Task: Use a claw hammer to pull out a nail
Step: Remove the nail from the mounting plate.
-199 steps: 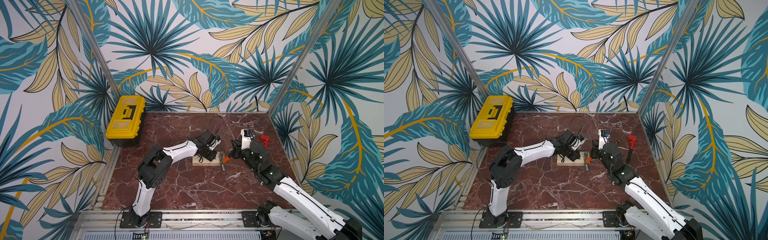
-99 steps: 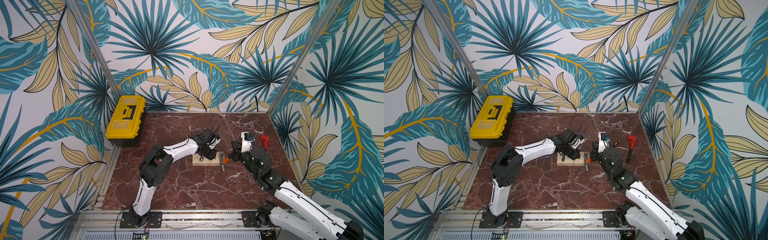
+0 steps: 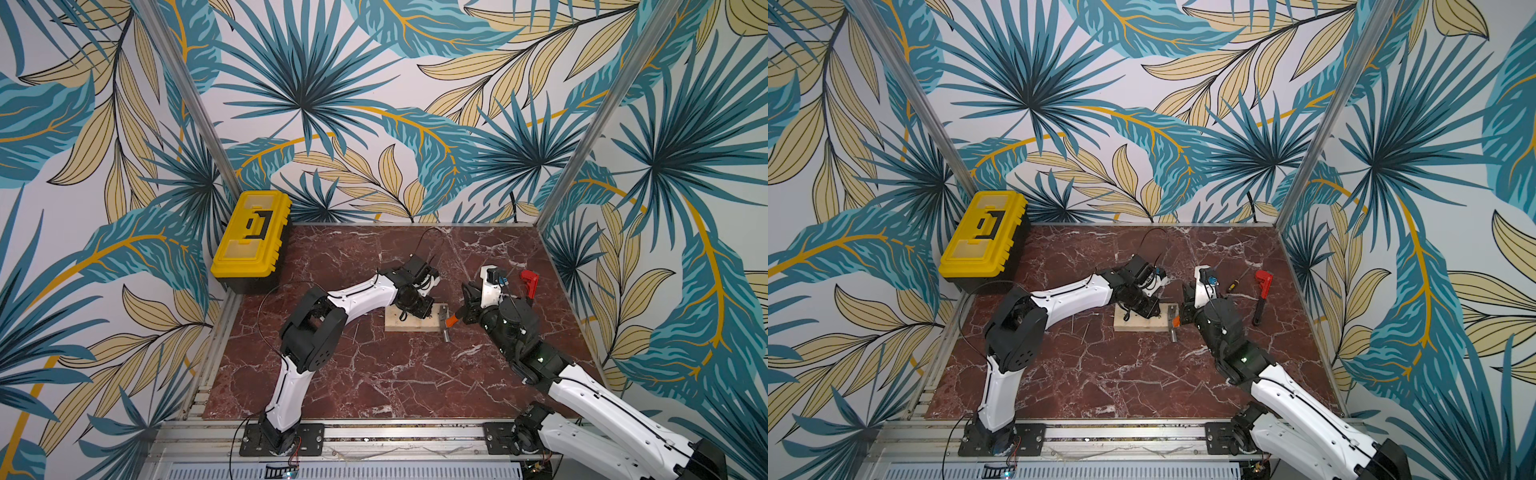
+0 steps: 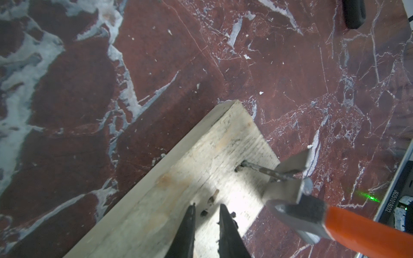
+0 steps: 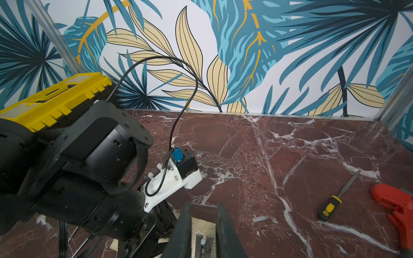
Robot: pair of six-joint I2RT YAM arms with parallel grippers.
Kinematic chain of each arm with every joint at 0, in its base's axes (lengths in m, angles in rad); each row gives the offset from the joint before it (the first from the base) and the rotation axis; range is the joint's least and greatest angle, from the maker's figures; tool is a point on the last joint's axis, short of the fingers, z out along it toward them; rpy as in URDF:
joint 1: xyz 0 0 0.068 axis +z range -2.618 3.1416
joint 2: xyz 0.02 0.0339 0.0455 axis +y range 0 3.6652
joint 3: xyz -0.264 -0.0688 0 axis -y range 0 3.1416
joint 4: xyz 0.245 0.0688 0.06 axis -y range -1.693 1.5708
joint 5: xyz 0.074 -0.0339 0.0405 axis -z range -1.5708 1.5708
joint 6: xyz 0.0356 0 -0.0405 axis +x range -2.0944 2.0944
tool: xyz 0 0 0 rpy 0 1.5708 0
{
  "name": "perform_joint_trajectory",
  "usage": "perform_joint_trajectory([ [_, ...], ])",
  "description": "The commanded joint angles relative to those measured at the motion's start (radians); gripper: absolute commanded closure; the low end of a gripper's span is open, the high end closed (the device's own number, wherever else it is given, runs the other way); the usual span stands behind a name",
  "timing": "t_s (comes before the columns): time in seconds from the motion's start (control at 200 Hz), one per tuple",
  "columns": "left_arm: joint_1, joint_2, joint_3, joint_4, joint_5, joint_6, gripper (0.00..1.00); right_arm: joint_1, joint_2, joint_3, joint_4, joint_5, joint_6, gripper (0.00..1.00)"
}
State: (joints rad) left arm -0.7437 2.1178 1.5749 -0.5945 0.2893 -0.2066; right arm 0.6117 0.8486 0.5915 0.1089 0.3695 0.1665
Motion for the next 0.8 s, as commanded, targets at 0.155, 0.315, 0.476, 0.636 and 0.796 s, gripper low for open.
perform_joint_trajectory([
  [0.155,0.029,0.23,-0.121,-0.265,-0.172,-0.02,0.79,0.04,-0.003,-0.079,-0.103,0.066,-0.099,1.0],
  [0.315,0.029,0.237,-0.122,-0.274,-0.173,-0.022,0.79,0.046,-0.037,-0.106,-0.087,0.071,-0.093,1.0],
  [0.476,0.029,0.238,-0.122,-0.272,-0.168,-0.024,0.79,0.05,-0.043,-0.122,-0.09,0.083,-0.082,1.0],
  [0.636,0.03,0.235,-0.116,-0.272,-0.166,-0.024,0.79,0.051,-0.05,-0.128,-0.094,0.085,-0.078,1.0],
  [0.796,0.029,0.234,-0.11,-0.272,-0.165,-0.022,0.79,0.051,-0.052,-0.131,-0.095,0.087,-0.079,1.0],
])
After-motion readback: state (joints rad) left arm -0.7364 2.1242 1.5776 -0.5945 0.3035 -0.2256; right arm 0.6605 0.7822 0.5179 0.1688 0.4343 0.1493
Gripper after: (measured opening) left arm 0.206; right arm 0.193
